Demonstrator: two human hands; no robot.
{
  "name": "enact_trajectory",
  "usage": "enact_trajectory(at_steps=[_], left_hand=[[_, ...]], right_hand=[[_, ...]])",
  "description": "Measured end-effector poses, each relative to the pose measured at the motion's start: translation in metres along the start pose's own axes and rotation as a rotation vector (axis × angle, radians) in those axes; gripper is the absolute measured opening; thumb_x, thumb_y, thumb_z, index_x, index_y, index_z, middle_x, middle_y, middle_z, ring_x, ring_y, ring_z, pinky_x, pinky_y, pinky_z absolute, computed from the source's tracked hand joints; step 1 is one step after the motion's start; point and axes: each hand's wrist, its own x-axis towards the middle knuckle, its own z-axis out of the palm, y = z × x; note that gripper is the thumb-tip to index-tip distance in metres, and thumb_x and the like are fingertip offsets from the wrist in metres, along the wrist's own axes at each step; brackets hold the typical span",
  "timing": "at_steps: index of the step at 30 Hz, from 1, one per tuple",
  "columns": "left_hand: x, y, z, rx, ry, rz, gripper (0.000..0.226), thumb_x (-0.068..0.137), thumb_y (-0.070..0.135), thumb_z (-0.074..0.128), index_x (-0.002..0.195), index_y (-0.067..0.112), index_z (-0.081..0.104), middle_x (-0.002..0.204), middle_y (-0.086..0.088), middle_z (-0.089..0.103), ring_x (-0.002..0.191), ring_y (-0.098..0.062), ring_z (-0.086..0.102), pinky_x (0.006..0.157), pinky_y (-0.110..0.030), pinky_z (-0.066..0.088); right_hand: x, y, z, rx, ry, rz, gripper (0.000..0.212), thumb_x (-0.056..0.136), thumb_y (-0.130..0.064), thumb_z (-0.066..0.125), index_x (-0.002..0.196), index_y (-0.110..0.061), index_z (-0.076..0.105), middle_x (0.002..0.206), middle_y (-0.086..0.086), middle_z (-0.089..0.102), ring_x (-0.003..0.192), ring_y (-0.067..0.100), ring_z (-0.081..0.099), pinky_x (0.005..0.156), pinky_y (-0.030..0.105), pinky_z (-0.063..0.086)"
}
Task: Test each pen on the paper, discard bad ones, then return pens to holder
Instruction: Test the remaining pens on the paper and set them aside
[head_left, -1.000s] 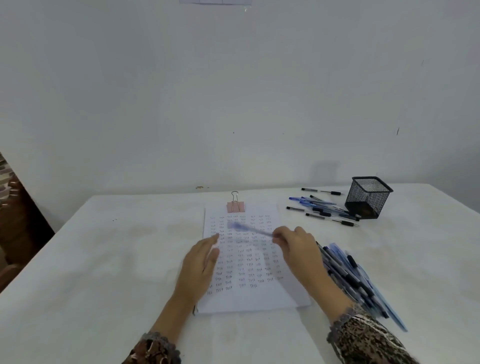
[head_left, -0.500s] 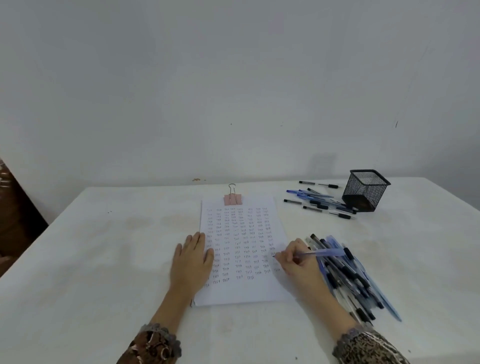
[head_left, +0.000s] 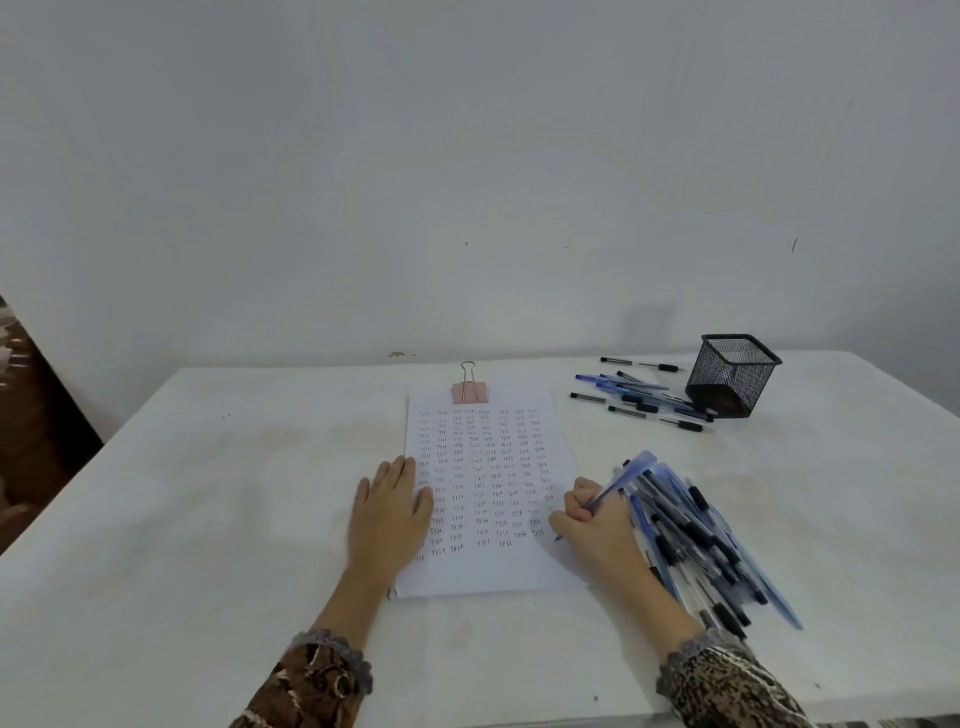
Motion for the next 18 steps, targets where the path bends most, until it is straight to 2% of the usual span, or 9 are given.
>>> enact_trajectory(at_steps=[5,9,18], left_hand=[[-0.0009,0.0011,-0.0020,-0.008,-0.002,-0.002,0.053,0.098,0.032,0.026,0.147,0.014,0.015,0.155,0.000,0.015,0.143,-0.015,0.008,0.116,-0.033,0.002],[-0.0017,0.0010,-0.0022,-0.006,0.005,0.002,0.053,0.098,0.032,0.026,0.146,0.013,0.016,0.154,0.000,0.016,0.143,-0.015,0.009,0.117,-0.034,0.003],[-0.0008,0.0003,-0.0013,-0.004,0.012,0.009,0.052,0.098,0.032,0.027,0.146,0.013,0.017,0.154,-0.001,0.017,0.143,-0.017,0.009,0.116,-0.034,0.003]], right_hand=[[-0.0003,0.0008,-0.0027,-0.043,0.030,-0.032,0.055,0.066,0.023,0.048,0.047,-0.020,0.021,0.060,-0.003,0.023,0.049,0.005,0.020,0.056,0.020,0.023],[-0.0008,-0.0033,-0.0028,-0.043,-0.040,-0.014,0.056,0.068,0.022,0.047,0.047,-0.022,0.021,0.057,-0.006,0.023,0.047,0.005,0.022,0.050,0.015,0.026],[-0.0036,-0.0029,-0.0042,-0.031,0.064,-0.024,0.052,0.067,0.022,0.048,0.048,-0.018,0.022,0.058,-0.003,0.024,0.043,0.003,0.024,0.048,0.010,0.028]])
